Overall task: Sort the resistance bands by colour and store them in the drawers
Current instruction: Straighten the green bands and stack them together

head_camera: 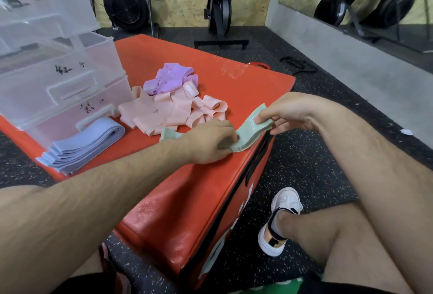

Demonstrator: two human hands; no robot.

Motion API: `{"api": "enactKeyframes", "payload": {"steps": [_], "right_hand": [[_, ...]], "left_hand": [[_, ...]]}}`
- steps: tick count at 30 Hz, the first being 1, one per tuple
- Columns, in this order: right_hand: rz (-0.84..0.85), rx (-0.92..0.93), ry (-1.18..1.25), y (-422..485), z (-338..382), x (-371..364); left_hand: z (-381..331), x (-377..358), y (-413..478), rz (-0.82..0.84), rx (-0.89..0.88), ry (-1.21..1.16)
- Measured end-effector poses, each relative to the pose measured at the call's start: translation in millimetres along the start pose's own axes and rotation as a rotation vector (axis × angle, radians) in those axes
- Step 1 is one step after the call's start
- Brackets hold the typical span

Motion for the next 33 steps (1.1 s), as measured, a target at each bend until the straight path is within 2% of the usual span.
{"api": "enactKeyframes", "payload": {"steps": [3,5,9,12,18,25,28,30,33], "right_hand": [[0.025,0.031,0.011,0.0,11.4,-14.6],[0.034,0.050,-0.001,1.9,21.0,-23.5],[0.057,0.098,-0.024,3.3,37.7,-35.1],[0.071,0.119,-0.031,3.9,45.1,-45.0],[0.079,0.132,-0.030,1.6,58.5,-73.8],[0.077,0.188,-0.122,-8.0,76.9,-140.4],[0.014,0.228,-0.195,-6.3,83.7,-157.4],[0.004,0.232,-0.203,-3.5,85.5,-164.1],[0.015,0.245,-0.269,-2.8,84.1,-172.5]], "left_hand": [[2.1,6.7,-4.1,0.032,-0.041,0.009],[5.2,17.6,-10.5,0.046,-0.059,0.116],[22.0,54.2,-31.2,0.036,0.029,0.361],[38.1,68.5,-54.3,0.091,0.126,0.428],[43.4,65.5,-73.4,0.004,0.234,0.305],[48.0,71.5,-77.9,-0.058,0.382,0.165],[50.8,72.7,-82.9,-0.078,0.499,-0.051],[56.8,72.5,-87.4,-0.187,0.591,-0.305],[59.8,75.3,-90.7,-0.311,0.630,-0.460]]}}
Point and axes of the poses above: each hand's wrist, its own y-axis towards the middle knuckle, its own x-axis out of the back of the hand, z = x × y, the point moved 1 cm from there along y, towards the middle knuckle, and after that the axes turned 14 degrees about -z, right-handed, at the moved point
